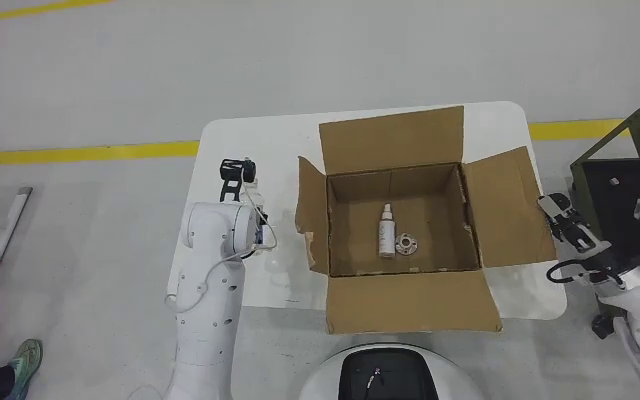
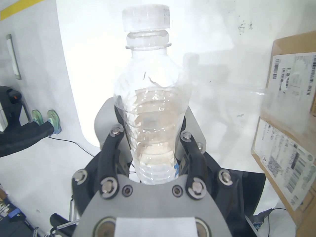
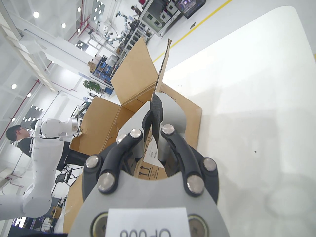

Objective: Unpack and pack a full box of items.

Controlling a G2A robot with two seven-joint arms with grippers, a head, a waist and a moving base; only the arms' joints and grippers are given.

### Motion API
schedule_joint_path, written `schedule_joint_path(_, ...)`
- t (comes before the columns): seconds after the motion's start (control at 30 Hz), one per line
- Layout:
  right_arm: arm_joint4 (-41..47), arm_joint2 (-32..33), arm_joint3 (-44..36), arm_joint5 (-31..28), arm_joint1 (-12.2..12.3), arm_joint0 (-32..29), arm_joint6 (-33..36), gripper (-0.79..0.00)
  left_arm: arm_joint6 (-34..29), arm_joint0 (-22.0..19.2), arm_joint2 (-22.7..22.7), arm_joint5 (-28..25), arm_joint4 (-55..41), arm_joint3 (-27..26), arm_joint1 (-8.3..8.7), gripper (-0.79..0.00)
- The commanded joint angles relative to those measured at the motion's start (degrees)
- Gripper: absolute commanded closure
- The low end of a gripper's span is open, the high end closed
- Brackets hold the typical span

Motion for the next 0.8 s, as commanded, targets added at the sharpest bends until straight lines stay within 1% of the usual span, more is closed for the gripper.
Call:
schedule_joint_path(0.0,-0.03,0.24,0.02,0.16,-0.12,-0.01,-1.39,0.0,0.45,0.72,-0.29,-1.88,-0.39,0.58,0.18,0.0)
schedule_joint_path(0.2,0.7,1.56,0.71,0.68,-0.45,-0.08,-4.47,0.0,2.21,2.63,-0.33,-5.37,-3.27,2.3,0.41,0.0)
schedule_joint_path(0.4,0.69,2.24,1.05,0.57,-0.67,-0.59,-4.76,0.0,3.53,3.25,0.18,-7.64,-5.33,4.76,0.57,0.0)
schedule_joint_path(0.6,0.57,2.98,1.08,0.09,-0.9,-1.58,-5.16,0.0,4.05,3.07,0.46,-7.8,-6.37,7.07,0.71,0.0)
schedule_joint_path(0.67,0.7,3.3,1.32,-0.07,-0.96,-1.77,-5.09,0.0,4.62,2.94,0.4,-7.87,-5.41,8.1,0.86,0.0)
schedule_joint_path(0.77,0.77,3.78,1.49,-0.36,-1.02,-1.97,-4.77,0.0,4.94,2.39,-0.85,-5.72,-5.04,10.09,1.06,0.0)
